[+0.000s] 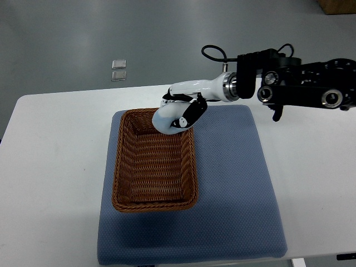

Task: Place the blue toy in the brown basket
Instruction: 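Lift the toy with the right hand and carry it over the basket, then lower the toy into the basket and open the right hand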

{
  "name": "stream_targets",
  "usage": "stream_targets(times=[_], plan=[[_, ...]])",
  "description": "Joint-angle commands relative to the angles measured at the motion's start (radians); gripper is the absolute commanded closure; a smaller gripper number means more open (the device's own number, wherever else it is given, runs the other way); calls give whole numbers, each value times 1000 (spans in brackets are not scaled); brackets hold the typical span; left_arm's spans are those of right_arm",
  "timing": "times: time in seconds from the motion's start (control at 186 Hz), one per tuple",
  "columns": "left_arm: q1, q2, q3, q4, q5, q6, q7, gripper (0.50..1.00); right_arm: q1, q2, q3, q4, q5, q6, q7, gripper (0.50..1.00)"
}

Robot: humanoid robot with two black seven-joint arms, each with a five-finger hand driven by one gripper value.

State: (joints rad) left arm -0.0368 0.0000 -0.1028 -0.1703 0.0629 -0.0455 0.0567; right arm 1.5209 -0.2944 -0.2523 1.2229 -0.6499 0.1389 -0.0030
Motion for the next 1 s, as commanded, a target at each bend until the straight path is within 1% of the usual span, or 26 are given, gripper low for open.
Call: stream_targets(times=[0.0, 0.145, 0.274, 0.424, 0.472, 0.547, 0.687, 0.708, 0.714, 0.767, 0.805, 0.826, 0.832, 0.843, 0.848, 0.853, 0.864, 0.869, 0.875, 0.896, 0.945, 0.977, 0.993], plan=[[0, 0, -2, 0, 0, 0, 0, 500, -16, 132, -19, -100, 1, -42, 0, 1000], [0, 0, -3, 0, 0, 0, 0, 500, -77, 236, -18, -177, -1, -56, 0, 998], [0, 0, -3, 0, 0, 0, 0, 500, -140, 290, -18, -238, -5, -58, 0, 981], [0, 0, -3, 0, 0, 0, 0, 500, -194, 294, -16, -272, -8, -68, 0, 961], [0, 0, -3, 0, 0, 0, 0, 500, -212, 294, -16, -284, -10, -90, 1, 932], [0, 0, -3, 0, 0, 0, 2, 500, -235, 294, -19, -307, -16, -110, 0, 916], [0, 0, -2, 0, 0, 0, 0, 500, -251, 294, -24, -335, -17, -113, 1, 891], [0, 0, -3, 2, 0, 1, 2, 500, -251, 294, -24, -336, -17, -113, 1, 879], [0, 0, -3, 0, 0, 0, 0, 500, -251, 294, -24, -336, -17, -113, 1, 867], [0, 0, -3, 2, 0, 0, 0, 500, -251, 294, -24, -336, -17, -111, 1, 822], [0, 0, -3, 2, 0, 0, 0, 500, -251, 294, -24, -336, -17, -110, 1, 810], [0, 0, -3, 2, 0, 0, 0, 500, -251, 294, -24, -335, -17, -108, 1, 791], [0, 0, -3, 2, 0, 0, 0, 500, -249, 294, -24, -336, -17, -107, 1, 779], [0, 0, -3, 2, 0, 0, 0, 500, -249, 294, -24, -336, -17, -107, 1, 779], [0, 0, -3, 2, 0, 0, 2, 500, -249, 294, -24, -335, -17, -107, 1, 765], [0, 0, -3, 2, 0, 0, 2, 500, -249, 294, -24, -335, -17, -107, 1, 765], [0, 0, -3, 2, 0, 0, 0, 500, -249, 294, -22, -335, -16, -107, 3, 738], [0, 0, -3, 2, 0, 0, 0, 500, -249, 294, -22, -335, -16, -107, 3, 738], [0, 0, -3, 2, 0, 0, 0, 500, -249, 294, -22, -335, -16, -105, 2, 728], [0, 0, -3, 2, 0, 0, 0, 500, -248, 294, -22, -335, -16, -107, 3, 714], [0, 0, -3, 2, 0, 0, 2, 500, -246, 294, -21, -335, -11, -105, 3, 699], [0, 0, -3, 2, 0, 0, 0, 500, -245, 294, -19, -335, -7, -105, 3, 673], [0, 0, -3, 2, 0, 0, 0, 500, -245, 294, -19, -335, -5, -104, 1, 668]])
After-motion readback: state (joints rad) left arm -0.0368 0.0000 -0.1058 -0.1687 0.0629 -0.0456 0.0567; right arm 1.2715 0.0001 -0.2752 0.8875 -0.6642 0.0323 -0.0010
